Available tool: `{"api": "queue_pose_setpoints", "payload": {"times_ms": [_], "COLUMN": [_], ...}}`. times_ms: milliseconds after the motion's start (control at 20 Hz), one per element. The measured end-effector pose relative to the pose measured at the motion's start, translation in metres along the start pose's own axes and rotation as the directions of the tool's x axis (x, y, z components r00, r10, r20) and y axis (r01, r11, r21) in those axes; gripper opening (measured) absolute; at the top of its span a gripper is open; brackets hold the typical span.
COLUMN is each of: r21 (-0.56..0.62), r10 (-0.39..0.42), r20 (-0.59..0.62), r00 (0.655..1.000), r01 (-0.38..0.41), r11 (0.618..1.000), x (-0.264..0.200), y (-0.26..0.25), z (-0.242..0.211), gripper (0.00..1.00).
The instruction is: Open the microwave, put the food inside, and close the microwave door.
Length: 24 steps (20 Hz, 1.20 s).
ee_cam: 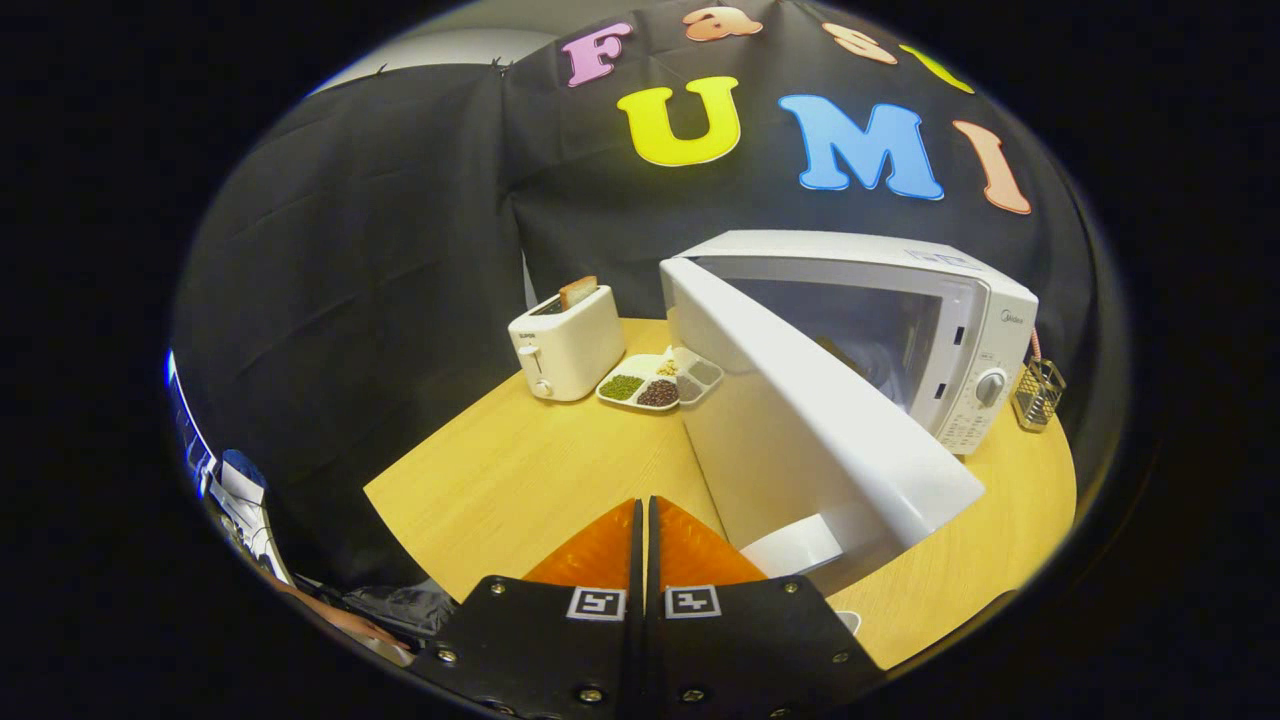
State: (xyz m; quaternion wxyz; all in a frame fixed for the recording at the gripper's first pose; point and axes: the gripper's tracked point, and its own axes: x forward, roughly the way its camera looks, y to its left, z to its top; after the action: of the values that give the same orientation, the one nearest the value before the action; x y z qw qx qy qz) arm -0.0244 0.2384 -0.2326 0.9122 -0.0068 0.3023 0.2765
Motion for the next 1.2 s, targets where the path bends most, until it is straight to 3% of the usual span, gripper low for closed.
{"api": "queue_pose_setpoints", "payload": {"times_ms": [1200], "r21": [0.020], "r10": [-0.181], "r20": [0.000], "r00": [0.984], "r01": [0.181], "r11": [0.983], "x": [0.015], "y": [-0.131], "z": [0.024], "gripper": [0.00]}}
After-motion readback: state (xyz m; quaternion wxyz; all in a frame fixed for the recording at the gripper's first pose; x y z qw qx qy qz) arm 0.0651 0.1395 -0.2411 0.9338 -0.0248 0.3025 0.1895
